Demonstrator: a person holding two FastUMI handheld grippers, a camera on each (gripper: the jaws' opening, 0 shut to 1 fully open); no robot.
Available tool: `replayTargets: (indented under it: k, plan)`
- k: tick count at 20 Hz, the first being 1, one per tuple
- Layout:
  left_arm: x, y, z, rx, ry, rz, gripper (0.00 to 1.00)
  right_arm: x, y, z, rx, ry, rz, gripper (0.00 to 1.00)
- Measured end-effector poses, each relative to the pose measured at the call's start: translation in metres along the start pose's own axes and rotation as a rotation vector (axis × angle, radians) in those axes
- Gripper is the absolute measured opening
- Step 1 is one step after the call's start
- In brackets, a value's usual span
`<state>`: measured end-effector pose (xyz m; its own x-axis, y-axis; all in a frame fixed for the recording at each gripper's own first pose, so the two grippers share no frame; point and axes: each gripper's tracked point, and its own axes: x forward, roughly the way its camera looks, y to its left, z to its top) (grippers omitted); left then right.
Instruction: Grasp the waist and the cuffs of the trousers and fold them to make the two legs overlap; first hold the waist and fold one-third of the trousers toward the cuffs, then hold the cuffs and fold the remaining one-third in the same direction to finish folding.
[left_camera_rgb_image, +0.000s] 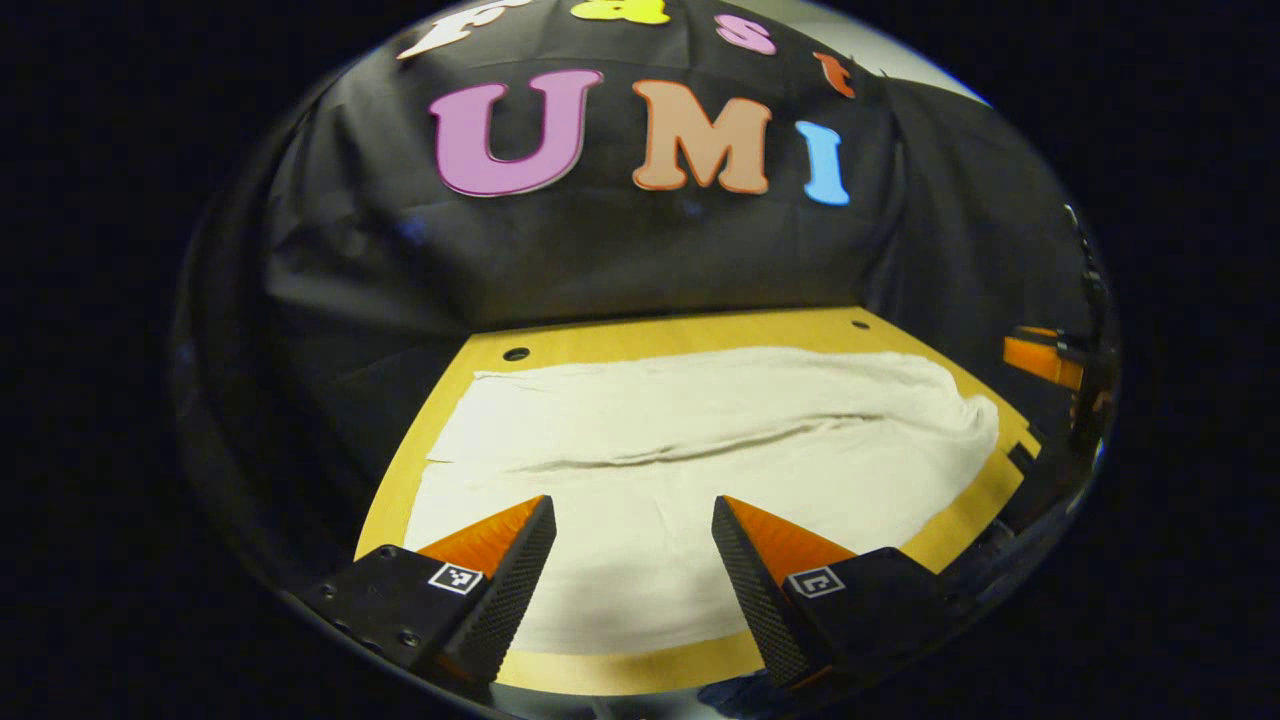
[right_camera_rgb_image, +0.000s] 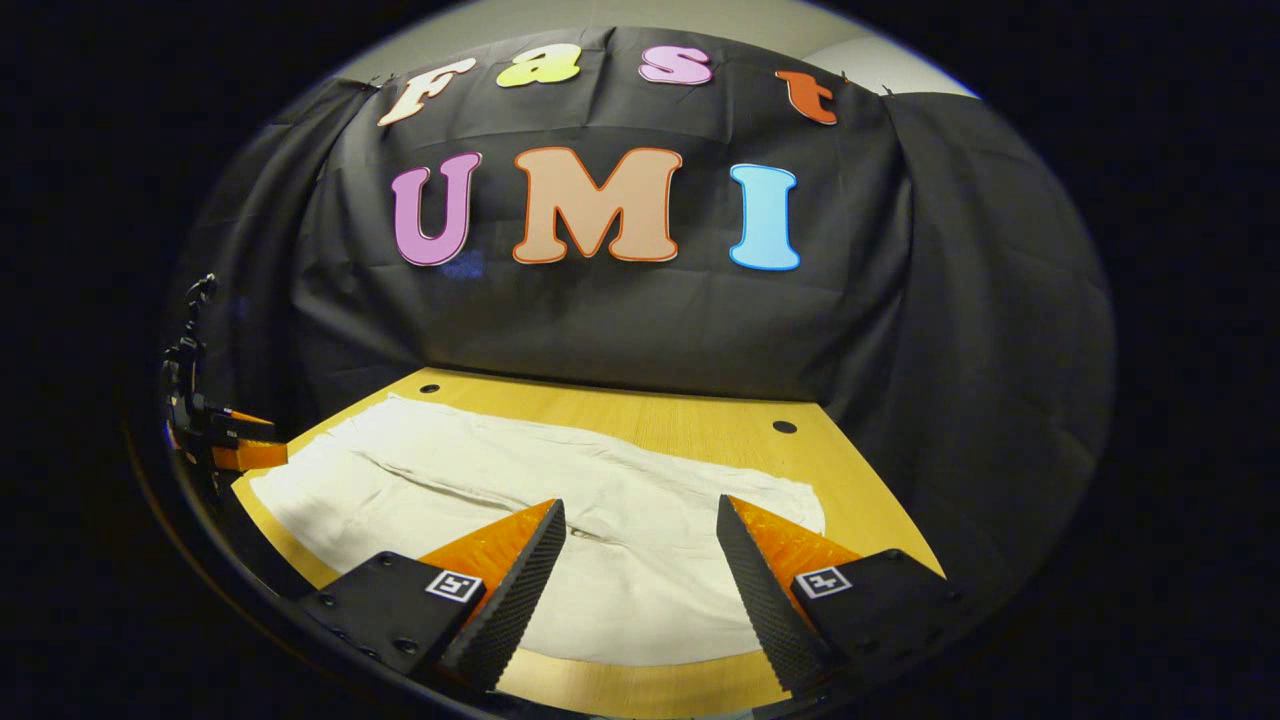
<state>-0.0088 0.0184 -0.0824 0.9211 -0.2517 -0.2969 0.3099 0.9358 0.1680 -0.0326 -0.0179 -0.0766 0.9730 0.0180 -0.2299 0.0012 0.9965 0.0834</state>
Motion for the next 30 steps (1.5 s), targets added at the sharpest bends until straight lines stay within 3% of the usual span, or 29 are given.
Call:
replayTargets:
  k: [8, 12, 17, 24, 25, 27, 30]
  plan:
    - [-0.028, -0.005, -0.074, 0.484, 0.371, -0.383, 0.93, -0.012, -0.007, -0.019, -0.048, 0.070, -0.024, 0.98]
    - [-0.044, 0.013, -0.093, 0.647, 0.507, -0.499, 0.91, -0.020, 0.000, -0.030, -0.053, 0.095, -0.027, 0.98]
    - [-0.041, 0.051, -0.127, 0.742, 0.644, -0.527, 0.86, -0.025, 0.012, -0.041, -0.103, 0.132, -0.023, 0.98]
    - [-0.039, 0.063, -0.144, 0.810, 0.715, -0.558, 0.79, -0.021, 0.017, -0.050, -0.139, 0.168, -0.009, 0.97]
    - [-0.037, 0.067, -0.147, 0.826, 0.722, -0.554, 0.82, -0.021, 0.017, -0.050, -0.143, 0.170, -0.005, 0.99]
    - [-0.040, 0.073, -0.152, 0.864, 0.759, -0.550, 0.77, -0.021, 0.016, -0.052, -0.160, 0.182, 0.004, 0.97]
    - [-0.039, 0.070, -0.154, 0.859, 0.758, -0.565, 0.77, -0.020, 0.018, -0.054, -0.184, 0.195, 0.027, 0.97]
